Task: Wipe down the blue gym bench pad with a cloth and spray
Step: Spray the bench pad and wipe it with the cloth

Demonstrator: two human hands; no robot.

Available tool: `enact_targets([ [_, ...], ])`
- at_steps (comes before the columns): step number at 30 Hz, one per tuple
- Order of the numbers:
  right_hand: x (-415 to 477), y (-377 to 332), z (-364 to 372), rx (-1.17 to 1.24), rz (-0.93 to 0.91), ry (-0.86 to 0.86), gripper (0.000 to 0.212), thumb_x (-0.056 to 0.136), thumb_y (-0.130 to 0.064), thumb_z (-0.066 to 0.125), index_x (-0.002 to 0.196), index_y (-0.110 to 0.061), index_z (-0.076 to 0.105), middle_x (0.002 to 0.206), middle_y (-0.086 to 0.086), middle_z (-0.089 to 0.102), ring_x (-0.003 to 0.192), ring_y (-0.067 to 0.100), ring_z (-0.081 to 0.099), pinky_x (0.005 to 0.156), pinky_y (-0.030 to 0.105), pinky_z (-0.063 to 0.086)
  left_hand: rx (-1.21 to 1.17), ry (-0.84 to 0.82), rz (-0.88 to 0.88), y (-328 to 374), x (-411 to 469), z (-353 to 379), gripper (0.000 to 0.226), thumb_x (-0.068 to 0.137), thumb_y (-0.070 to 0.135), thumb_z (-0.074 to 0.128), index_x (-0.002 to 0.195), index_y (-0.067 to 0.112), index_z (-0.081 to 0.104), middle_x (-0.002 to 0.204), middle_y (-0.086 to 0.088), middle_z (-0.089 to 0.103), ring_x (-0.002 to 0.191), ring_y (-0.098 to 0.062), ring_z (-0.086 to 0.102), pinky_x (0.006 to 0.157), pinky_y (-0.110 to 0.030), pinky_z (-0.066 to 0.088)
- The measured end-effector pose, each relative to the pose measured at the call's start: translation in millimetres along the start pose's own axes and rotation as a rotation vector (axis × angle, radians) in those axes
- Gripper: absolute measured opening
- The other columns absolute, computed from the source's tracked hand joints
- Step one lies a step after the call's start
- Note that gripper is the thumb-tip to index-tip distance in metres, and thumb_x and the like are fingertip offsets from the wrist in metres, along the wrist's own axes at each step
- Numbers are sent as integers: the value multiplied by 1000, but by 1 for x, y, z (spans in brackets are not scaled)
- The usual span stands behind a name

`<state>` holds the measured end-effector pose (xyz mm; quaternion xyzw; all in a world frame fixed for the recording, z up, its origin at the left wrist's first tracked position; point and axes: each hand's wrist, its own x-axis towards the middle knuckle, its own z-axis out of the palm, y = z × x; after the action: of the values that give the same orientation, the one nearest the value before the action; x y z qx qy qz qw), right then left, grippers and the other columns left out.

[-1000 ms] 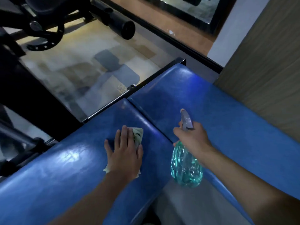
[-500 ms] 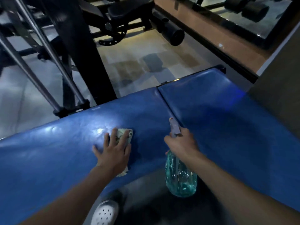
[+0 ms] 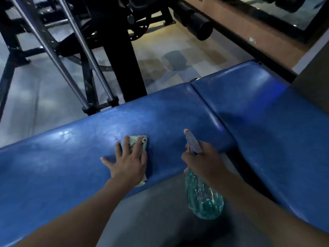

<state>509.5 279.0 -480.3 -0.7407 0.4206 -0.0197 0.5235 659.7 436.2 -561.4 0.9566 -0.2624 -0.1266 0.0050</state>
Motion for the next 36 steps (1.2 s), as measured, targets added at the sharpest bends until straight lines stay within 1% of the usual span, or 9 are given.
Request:
enact_targets([
  [3, -6, -13, 28, -92, 22, 38, 6, 79, -18, 52, 77, -19, 57, 56, -4, 52, 52, 17, 70, 68, 39, 55, 6, -17, -12, -34, -7, -2, 53, 103, 51, 24, 152, 49, 4, 164, 3, -7, 150, -32, -1, 103, -80, 14],
  [6, -14, -24, 48, -113, 13, 80, 9, 74, -25, 49, 73, -16, 52, 59, -1, 51, 58, 24, 71, 70, 46, 55, -13, -26, -16, -62, -11, -3, 53, 103, 51, 24, 152, 50, 4, 164, 4, -9, 151, -30, -4, 104, -80, 13],
  [13, -46, -49, 94, -14, 7, -16, 15, 79, -17, 56, 81, -4, 48, 72, 0, 49, 45, 8, 60, 72, 56, 58, -48, -45, -45, -116, -26, -6, 53, 102, 50, 23, 149, 53, -2, 162, 6, -13, 150, -28, -9, 104, -80, 10],
  [16, -55, -60, 121, -29, -31, -86, 19, 75, -23, 56, 78, -6, 47, 70, 0, 47, 46, 11, 58, 70, 56, 58, -45, -52, -67, -139, -31, -7, 53, 102, 50, 22, 149, 53, -2, 160, 6, -13, 150, -28, -8, 104, -79, 11],
  [18, -58, -63, 136, -113, -19, -101, 16, 73, -26, 54, 74, -11, 47, 61, -4, 49, 59, 25, 67, 70, 51, 58, -53, -47, -84, -154, -35, -6, 53, 102, 51, 23, 149, 53, -2, 161, 5, -13, 150, -28, -8, 104, -80, 12],
  [21, -61, -63, 155, -189, 36, -59, 19, 80, -20, 53, 67, -21, 39, 52, -7, 49, 70, 29, 72, 63, 37, 48, -77, -48, -121, -178, -41, -6, 53, 102, 52, 22, 150, 54, -1, 163, 6, -13, 151, -27, -9, 105, -79, 10],
  [25, -69, -68, 177, -231, 29, -64, 12, 79, -24, 54, 75, -19, 45, 72, 0, 56, 74, 30, 71, 66, 41, 52, -94, -45, -167, -209, -46, -6, 52, 102, 52, 21, 149, 54, -1, 164, 7, -13, 152, -25, -9, 106, -79, 9],
  [31, -81, -90, 219, -138, -21, -139, 12, 70, -29, 53, 77, -19, 51, 64, -6, 56, 61, 24, 70, 77, 54, 56, -140, -17, -238, -259, -61, -6, 51, 101, 51, 24, 148, 55, 3, 163, 8, -9, 151, -23, -7, 105, -78, 10],
  [36, -88, -108, 256, -183, -17, -176, 19, 79, -27, 54, 66, -21, 42, 58, -5, 49, 58, 21, 71, 69, 43, 54, -180, 9, -339, -306, -76, -6, 49, 100, 51, 28, 146, 54, 12, 163, 8, -4, 150, -22, -4, 105, -79, 9],
])
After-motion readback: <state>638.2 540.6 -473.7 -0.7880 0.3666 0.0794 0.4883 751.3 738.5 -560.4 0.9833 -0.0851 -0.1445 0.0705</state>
